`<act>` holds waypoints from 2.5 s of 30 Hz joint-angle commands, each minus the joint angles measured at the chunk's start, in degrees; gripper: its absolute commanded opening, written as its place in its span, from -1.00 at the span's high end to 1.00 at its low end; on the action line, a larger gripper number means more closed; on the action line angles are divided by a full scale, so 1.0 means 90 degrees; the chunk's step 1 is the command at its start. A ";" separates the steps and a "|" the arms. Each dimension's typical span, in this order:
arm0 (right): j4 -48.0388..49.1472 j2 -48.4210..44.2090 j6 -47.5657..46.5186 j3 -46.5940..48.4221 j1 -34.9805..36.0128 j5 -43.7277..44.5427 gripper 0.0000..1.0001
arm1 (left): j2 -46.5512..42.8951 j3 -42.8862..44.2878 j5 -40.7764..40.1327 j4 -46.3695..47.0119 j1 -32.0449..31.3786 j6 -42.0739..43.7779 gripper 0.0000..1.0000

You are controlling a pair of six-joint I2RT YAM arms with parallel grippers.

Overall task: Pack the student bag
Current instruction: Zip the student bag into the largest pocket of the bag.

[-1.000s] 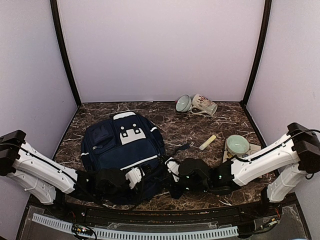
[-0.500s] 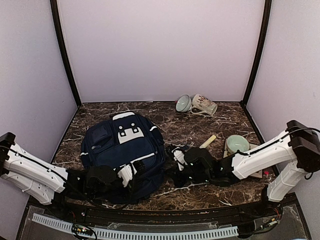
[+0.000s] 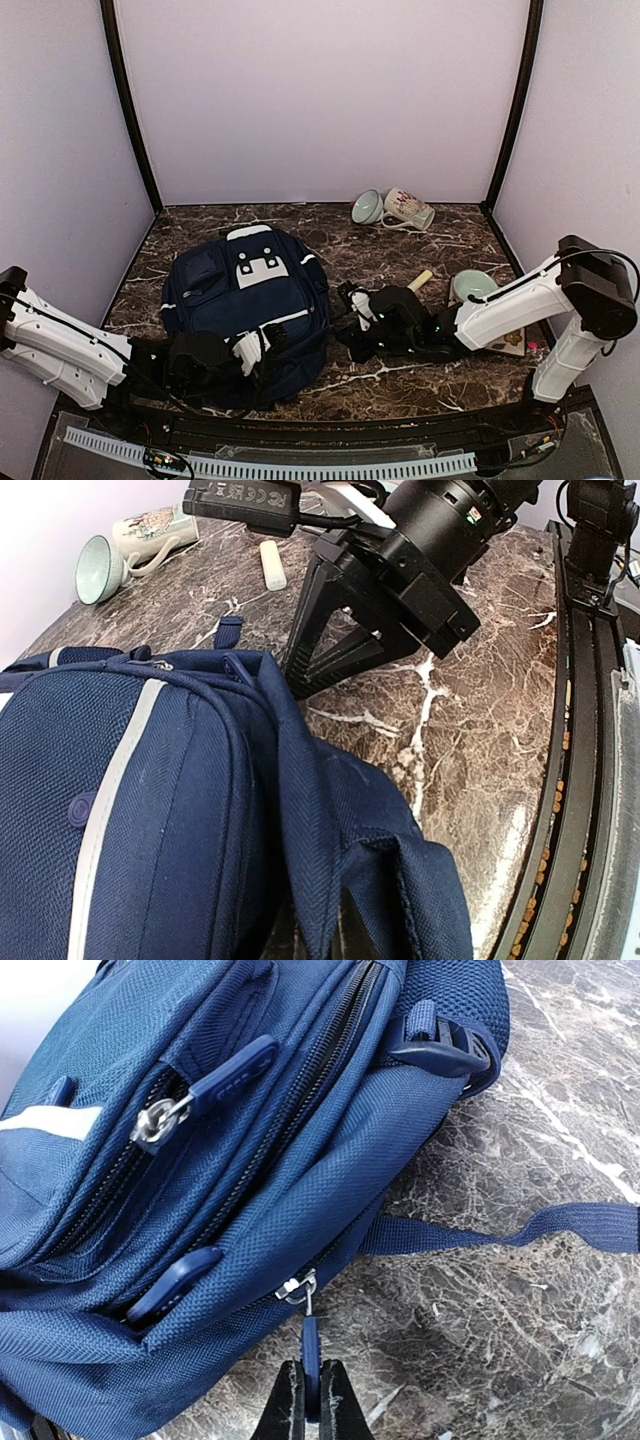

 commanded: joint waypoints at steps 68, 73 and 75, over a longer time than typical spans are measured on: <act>-0.0625 -0.0630 -0.0038 -0.0195 -0.0159 -0.0179 0.80 | -0.0215 -0.0041 0.0880 0.0147 -0.0062 -0.0233 1.00; -0.0941 -0.1242 0.0023 -0.0354 -0.0159 0.0044 0.41 | -0.0146 0.0025 0.0877 0.0062 -0.0061 -0.0233 0.68; -0.1125 -0.1540 0.0066 -0.0407 -0.0159 0.0231 0.27 | -0.0086 0.0112 0.0803 -0.0080 -0.0062 -0.0291 0.40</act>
